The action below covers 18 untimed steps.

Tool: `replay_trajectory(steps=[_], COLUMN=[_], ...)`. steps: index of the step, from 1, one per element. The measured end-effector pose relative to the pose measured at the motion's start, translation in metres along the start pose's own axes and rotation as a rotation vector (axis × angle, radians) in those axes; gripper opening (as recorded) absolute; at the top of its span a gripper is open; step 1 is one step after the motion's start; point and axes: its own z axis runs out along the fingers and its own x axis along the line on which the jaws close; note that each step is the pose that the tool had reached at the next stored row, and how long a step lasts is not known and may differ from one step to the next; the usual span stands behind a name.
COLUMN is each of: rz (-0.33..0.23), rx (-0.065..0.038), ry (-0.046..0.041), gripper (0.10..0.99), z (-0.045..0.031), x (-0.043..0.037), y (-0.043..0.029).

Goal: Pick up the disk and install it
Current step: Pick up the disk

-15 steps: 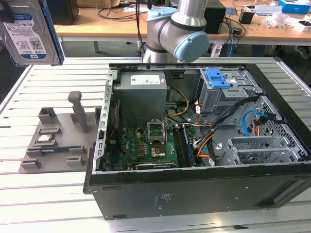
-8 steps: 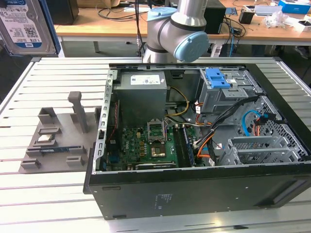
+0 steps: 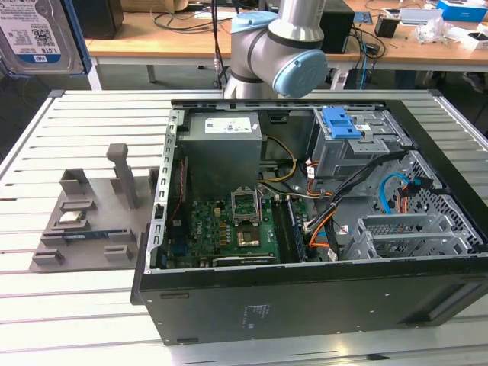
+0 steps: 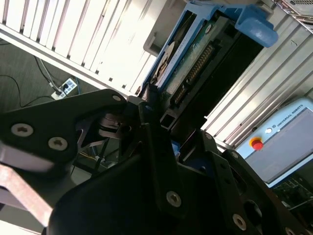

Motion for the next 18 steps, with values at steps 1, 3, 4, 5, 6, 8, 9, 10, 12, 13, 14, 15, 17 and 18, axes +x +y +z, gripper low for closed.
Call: replay_trajectory(steps=[1,3,4,5,6,8,9,10,12,13,14,15,17,18], rz=[0.0,0.0,0.0,0.0,0.0,0.0,0.0,0.0,0.0,0.0,0.0,0.0,0.0,0.0], rx=[0.0,0.0,0.0,0.0,0.0,0.0,0.0,0.0,0.0,0.0,0.0,0.0,0.0,0.0], ry=[0.0001,0.0,0.0,0.0001,0.0001,0.0,0.0,0.0,0.0002,0.0002,0.0002,0.0001,0.0001,0.0002], gripper=[0.365,0.365,0.365,0.365,0.365,0.365,0.365,0.365,0.365,0.365,0.365,0.365,0.365,0.365], z=[-0.0001,-0.0003,-0.0002,-0.0003,-0.0003,-0.0005,-0.0006,-0.0006,-0.0009,-0.001,-0.0011,-0.0012,-0.0015,-0.0016], x=[0.0,0.0,0.0,0.0,0.0,0.0001,0.0001,0.0001,0.0002,0.0002,0.0003,0.0002,0.0003,0.0004], y=[0.0,0.0,-0.0001,-0.0006,-0.0015,-0.005,-0.0073,-0.0091,-0.0139,-0.016,-0.0186,-0.0208,-0.0268,-0.0294])
